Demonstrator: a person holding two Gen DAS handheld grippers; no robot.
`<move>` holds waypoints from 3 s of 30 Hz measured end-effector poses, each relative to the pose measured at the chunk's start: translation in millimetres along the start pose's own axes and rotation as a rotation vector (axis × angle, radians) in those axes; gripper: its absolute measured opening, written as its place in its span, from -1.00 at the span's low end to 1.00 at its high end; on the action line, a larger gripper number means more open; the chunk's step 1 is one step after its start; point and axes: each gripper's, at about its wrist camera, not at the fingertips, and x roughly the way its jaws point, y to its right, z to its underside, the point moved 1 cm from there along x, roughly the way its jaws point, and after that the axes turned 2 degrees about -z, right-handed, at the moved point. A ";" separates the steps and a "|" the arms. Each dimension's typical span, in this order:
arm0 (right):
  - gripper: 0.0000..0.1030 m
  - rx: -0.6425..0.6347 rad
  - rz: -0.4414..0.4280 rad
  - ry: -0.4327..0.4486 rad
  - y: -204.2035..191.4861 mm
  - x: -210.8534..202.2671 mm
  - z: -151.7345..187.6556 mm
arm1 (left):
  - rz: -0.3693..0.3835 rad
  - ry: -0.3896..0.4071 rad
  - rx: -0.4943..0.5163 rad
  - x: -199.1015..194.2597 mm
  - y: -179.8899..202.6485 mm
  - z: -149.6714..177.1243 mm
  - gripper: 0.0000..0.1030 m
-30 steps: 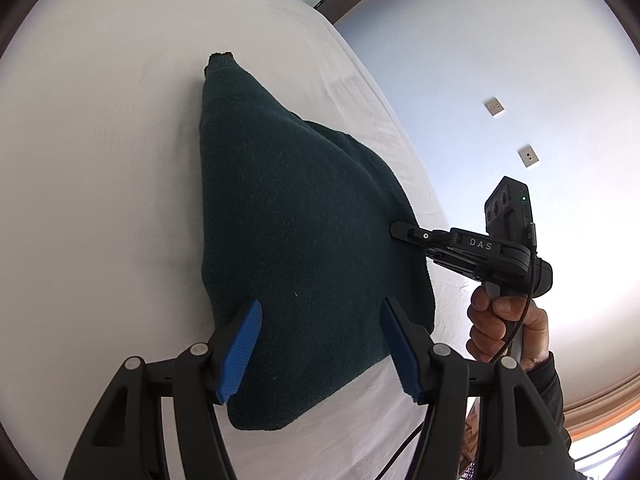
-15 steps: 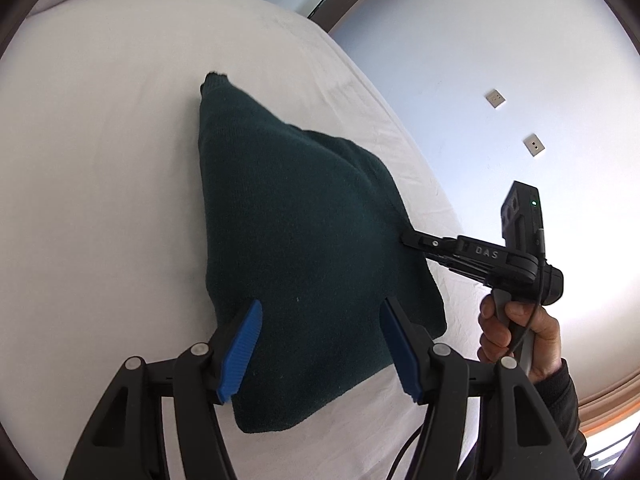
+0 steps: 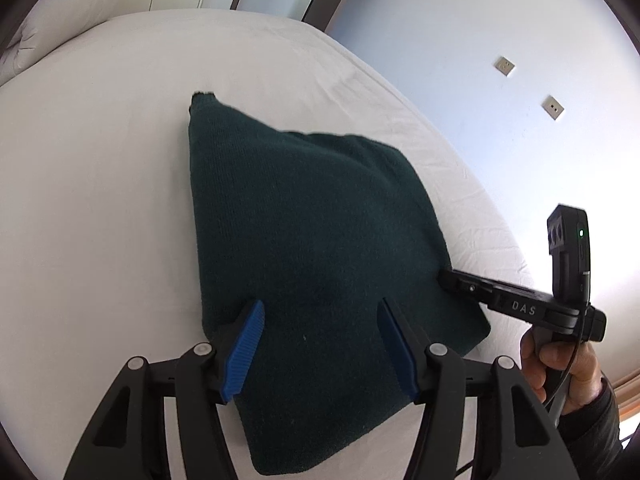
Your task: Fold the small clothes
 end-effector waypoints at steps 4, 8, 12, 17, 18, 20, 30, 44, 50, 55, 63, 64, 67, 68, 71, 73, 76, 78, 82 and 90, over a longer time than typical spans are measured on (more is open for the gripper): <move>-0.43 -0.018 -0.019 0.104 -8.4 -24.9 -14.0 | -0.044 0.056 -0.004 2.7 -1.0 -36.6 0.18; -0.43 -0.017 -0.046 0.128 -17.9 -21.6 -37.1 | -0.126 -0.054 0.063 55.8 1.6 -55.6 0.13; -0.43 0.003 -0.045 0.056 -21.0 10.1 -59.9 | -0.168 -0.040 0.098 79.4 2.5 -53.2 0.17; -0.02 0.118 -0.097 0.035 -2.3 24.6 -60.1 | -0.143 -0.021 0.091 66.7 2.5 -56.6 0.16; 0.01 0.143 -0.112 0.039 0.7 22.7 -59.9 | -0.113 0.000 0.057 55.3 -1.6 -56.4 0.17; 0.12 0.152 -0.149 0.021 -0.1 32.1 -64.3 | -0.064 0.064 -0.029 31.2 -14.5 -52.3 0.44; 0.12 0.155 -0.258 -0.121 -16.0 88.3 -67.0 | 0.003 -0.081 -0.274 63.4 -68.2 -24.6 0.75; -0.60 -0.092 0.019 -0.074 -98.2 88.0 -70.6 | -0.079 -0.122 -0.155 40.3 -25.3 -37.7 -0.25; -0.62 -0.208 0.045 0.034 -161.6 29.6 -41.6 | -0.072 -0.014 -0.084 -49.0 -16.5 -22.0 -0.26; -0.62 -0.296 -0.029 0.062 -220.3 -10.4 18.7 | -0.109 0.022 -0.037 -127.9 -25.1 32.7 -0.26; -0.62 -0.366 -0.102 -0.009 -282.4 13.7 126.8 | -0.194 -0.031 -0.064 -167.5 -71.7 145.1 -0.24; -0.62 -0.351 -0.110 -0.034 -283.5 26.9 138.0 | -0.196 -0.048 -0.077 -160.2 -80.3 155.9 -0.24; -0.60 -0.276 -0.102 -0.092 -264.9 71.1 154.2 | -0.202 -0.086 -0.110 -132.8 -102.3 182.6 -0.11; -0.57 -0.250 -0.123 -0.095 -256.8 80.7 156.8 | -0.182 -0.061 -0.120 -131.0 -107.6 186.6 -0.03; -0.53 -0.113 -0.237 -0.101 -230.1 92.3 157.7 | -0.164 -0.052 -0.148 -131.0 -112.6 188.0 0.07; -0.50 -0.113 -0.244 -0.099 -230.5 102.5 157.3 | -0.180 -0.055 -0.137 -125.9 -110.0 185.6 0.16; -0.46 -0.168 -0.211 -0.071 -235.3 102.3 166.2 | -0.181 -0.064 -0.157 -124.0 -113.0 181.7 0.22; -0.44 -0.130 -0.234 -0.068 -232.7 107.4 166.2 | -0.187 -0.061 -0.162 -126.6 -115.3 185.3 0.26; -0.27 -0.088 -0.255 -0.050 -230.5 96.6 166.9 | -0.223 -0.019 -0.158 -134.1 -113.3 190.3 0.45; 0.00 -0.041 -0.114 0.078 -187.2 20.1 183.0 | -0.305 0.179 -0.131 -193.9 -91.4 216.2 0.60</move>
